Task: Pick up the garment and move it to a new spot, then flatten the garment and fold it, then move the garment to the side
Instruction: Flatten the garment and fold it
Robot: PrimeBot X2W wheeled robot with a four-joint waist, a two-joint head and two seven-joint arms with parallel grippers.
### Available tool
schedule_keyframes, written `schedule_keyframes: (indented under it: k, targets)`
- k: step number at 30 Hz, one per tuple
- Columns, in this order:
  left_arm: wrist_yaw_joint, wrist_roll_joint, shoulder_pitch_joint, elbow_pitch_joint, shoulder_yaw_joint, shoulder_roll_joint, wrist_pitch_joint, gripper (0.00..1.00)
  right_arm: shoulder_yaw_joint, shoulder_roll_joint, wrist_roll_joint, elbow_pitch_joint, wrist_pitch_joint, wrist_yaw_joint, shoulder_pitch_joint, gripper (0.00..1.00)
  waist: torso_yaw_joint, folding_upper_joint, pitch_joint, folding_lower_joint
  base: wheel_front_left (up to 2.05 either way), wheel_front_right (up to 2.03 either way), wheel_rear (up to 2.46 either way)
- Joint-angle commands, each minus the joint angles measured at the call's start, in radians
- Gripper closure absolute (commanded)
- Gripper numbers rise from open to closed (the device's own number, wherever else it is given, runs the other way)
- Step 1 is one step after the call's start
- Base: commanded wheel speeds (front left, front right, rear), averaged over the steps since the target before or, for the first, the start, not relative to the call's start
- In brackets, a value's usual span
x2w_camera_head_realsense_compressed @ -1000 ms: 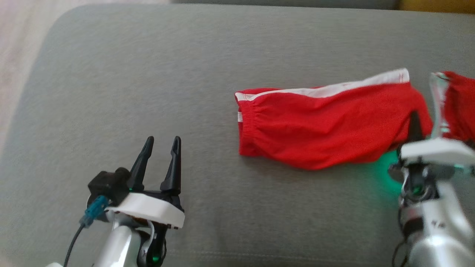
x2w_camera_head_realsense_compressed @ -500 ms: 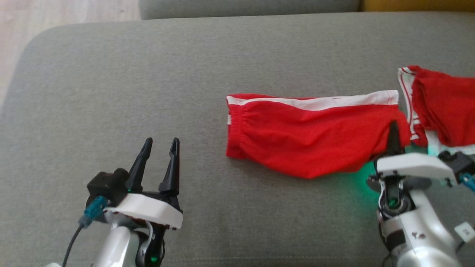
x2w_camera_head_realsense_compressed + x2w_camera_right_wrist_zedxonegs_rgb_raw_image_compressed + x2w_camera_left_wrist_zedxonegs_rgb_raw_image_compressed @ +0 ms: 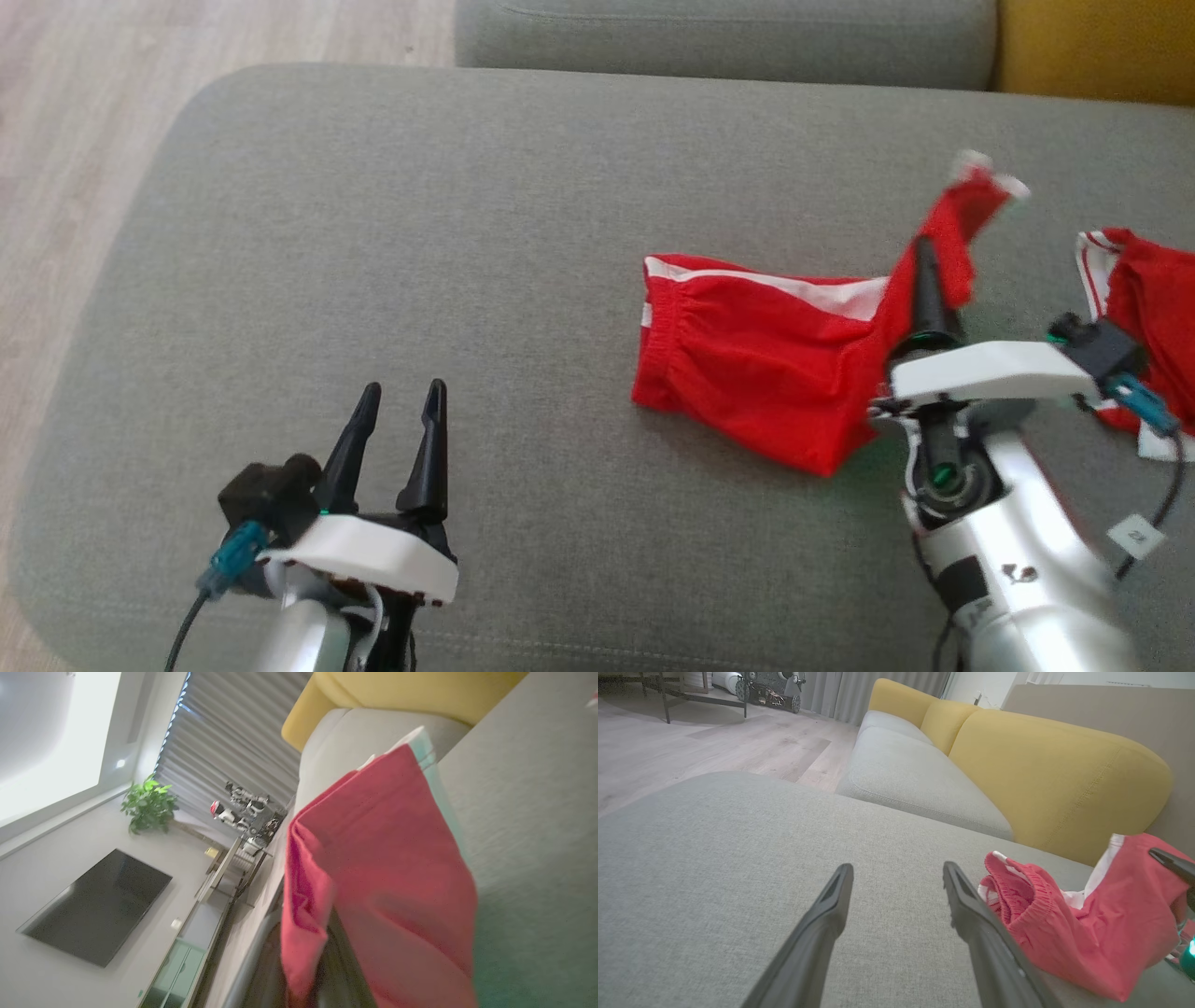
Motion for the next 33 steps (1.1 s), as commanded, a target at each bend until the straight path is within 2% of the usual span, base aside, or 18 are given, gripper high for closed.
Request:
schedule_keyframes:
  k: [1,9,22,24,25,26,33]
  targets:
    - [0.003,-0.006,-0.027,-0.031,0.024,0.002,-0.012,0.0,0.031,0.005,0.007,-0.039,0.0,-0.001,-0.013,1.0,0.01,0.0,-0.008,0.0,0.0,0.0,0.0]
    - [0.007,-0.015,-0.014,-0.03,0.025,0.002,-0.012,0.0,0.218,0.005,0.04,-0.083,0.013,-0.001,0.005,1.0,0.036,0.0,-0.02,0.0,0.0,0.0,0.0]
    - [0.007,-0.016,-0.016,-0.023,0.02,0.002,-0.012,0.0,0.441,0.005,0.065,-0.029,0.022,-0.001,-0.01,1.0,0.058,0.0,-0.001,0.0,0.0,0.0,0.0]
    - [0.011,-0.042,-0.014,-0.014,0.024,0.002,-0.012,0.0,0.47,0.005,0.073,-0.028,0.028,-0.001,-0.013,1.0,0.059,0.0,0.0,0.0,0.0,0.0,0.0]
    - [0.013,-0.049,-0.014,-0.009,0.025,0.002,-0.012,0.0,0.484,0.005,0.072,-0.027,0.025,-0.001,-0.015,0.32,0.058,0.0,0.0,0.0,0.0,0.0,0.0]
    - [0.015,-0.048,-0.016,-0.005,0.025,0.002,-0.012,0.0,0.496,0.005,0.076,-0.029,0.024,-0.001,-0.016,0.0,0.058,0.0,0.001,0.0,0.0,0.0,0.0]
    - [0.014,-0.046,-0.023,0.003,0.026,0.002,-0.012,0.0,0.607,0.005,0.077,-0.011,0.064,-0.001,-0.017,0.0,0.057,0.0,0.0,0.0,0.0,0.0,0.0]
